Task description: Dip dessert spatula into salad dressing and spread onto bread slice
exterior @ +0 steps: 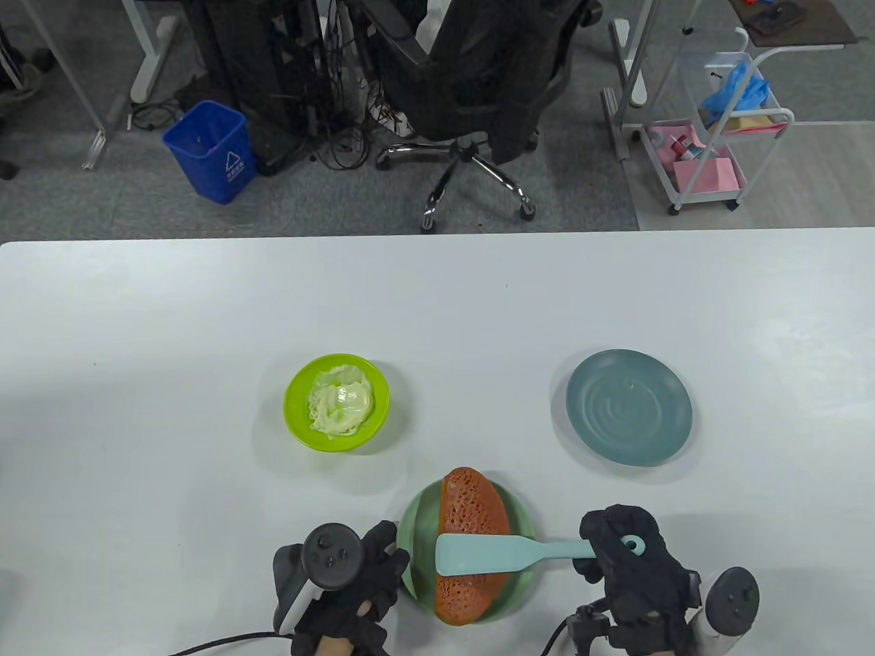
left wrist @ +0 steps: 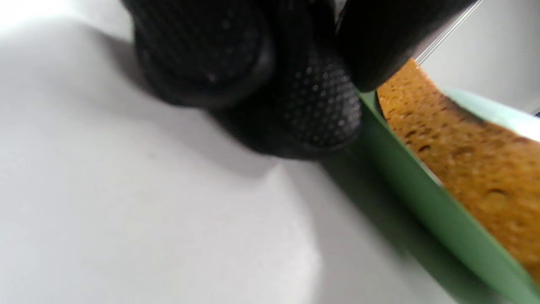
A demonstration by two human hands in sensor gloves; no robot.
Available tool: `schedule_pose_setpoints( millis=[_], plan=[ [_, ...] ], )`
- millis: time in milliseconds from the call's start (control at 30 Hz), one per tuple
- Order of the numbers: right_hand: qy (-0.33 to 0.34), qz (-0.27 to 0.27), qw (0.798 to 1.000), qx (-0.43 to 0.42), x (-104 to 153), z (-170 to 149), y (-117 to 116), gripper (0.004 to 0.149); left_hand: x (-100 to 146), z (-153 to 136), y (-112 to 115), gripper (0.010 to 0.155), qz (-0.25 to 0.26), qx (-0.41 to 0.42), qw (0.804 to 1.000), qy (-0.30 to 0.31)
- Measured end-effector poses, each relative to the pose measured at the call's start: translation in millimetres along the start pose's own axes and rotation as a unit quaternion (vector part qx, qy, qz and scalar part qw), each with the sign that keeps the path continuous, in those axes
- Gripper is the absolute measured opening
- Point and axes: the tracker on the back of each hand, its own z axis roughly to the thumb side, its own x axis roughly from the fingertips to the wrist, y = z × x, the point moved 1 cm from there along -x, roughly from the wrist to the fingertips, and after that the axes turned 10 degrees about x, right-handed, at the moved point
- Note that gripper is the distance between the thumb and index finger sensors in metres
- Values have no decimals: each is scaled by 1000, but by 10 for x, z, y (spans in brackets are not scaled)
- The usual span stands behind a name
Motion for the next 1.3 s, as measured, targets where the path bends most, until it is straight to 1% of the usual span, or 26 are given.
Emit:
schedule_pose_setpoints(
  millis=[267, 400, 533, 800, 1033, 1167, 1300],
  plan=[
    [1, -28, 999, 19, 9, 72, 82, 34, 0, 0, 0, 58, 0, 0, 1000, 0],
    [-7, -38, 999, 8, -26, 59, 176, 34, 0, 0, 0, 58, 0, 0, 1000, 0],
    [-20, -59, 998, 8, -75, 22, 311, 34, 0, 0, 0, 58, 0, 0, 1000, 0],
    [-28, -91, 995, 13, -93, 34, 517, 34, 0, 0, 0, 58, 0, 0, 1000, 0],
    [-26, -92, 995, 14, -93, 38, 522, 34, 0, 0, 0, 58, 0, 0, 1000, 0],
    [-25, -94, 995, -5, -91, 20, 512, 34, 0, 0, 0, 58, 0, 0, 1000, 0],
    [-21, -91, 995, -23, -101, -15, 461, 38, 0, 0, 0, 58, 0, 0, 1000, 0]
  ],
)
